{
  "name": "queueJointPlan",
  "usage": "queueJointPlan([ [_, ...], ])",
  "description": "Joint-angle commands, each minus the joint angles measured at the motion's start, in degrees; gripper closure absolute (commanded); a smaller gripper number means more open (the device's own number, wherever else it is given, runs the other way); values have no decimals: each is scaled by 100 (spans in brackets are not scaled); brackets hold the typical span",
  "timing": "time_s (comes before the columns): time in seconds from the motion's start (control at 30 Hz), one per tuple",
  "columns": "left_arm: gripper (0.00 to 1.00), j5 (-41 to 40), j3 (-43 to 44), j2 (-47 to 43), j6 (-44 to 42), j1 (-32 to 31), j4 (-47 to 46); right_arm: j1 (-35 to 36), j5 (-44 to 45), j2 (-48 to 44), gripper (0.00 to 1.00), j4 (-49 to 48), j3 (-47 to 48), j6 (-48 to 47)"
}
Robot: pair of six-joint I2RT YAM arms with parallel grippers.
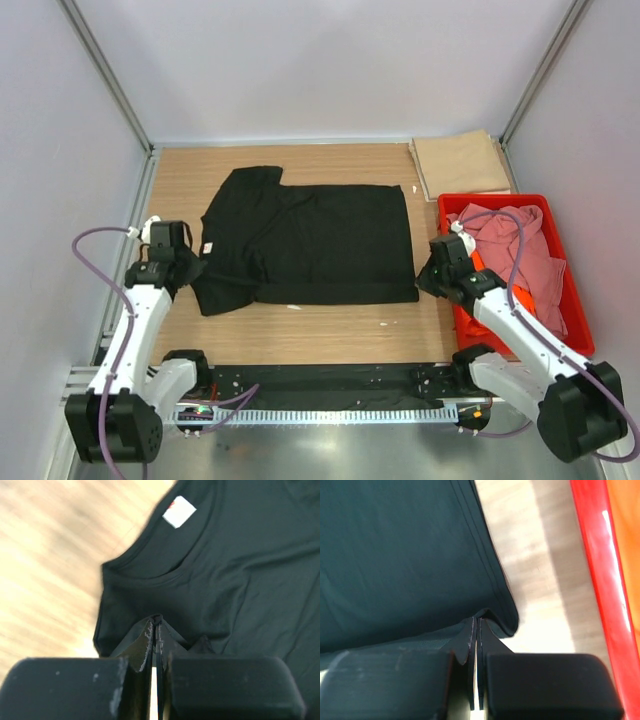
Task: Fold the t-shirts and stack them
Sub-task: Fold the tshirt
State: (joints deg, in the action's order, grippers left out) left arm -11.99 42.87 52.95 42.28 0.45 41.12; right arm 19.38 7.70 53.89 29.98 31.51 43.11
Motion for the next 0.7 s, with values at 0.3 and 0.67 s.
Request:
queueJointPlan([
  [0.3, 100, 1164, 1433, 2201, -1986, 8, -834, -13, 407, 1333, 99, -985, 971, -567],
  [0.67, 100, 1305, 2076, 3195, -2822, 8, -474, -13, 899, 1897, 99, -678, 1402, -664],
])
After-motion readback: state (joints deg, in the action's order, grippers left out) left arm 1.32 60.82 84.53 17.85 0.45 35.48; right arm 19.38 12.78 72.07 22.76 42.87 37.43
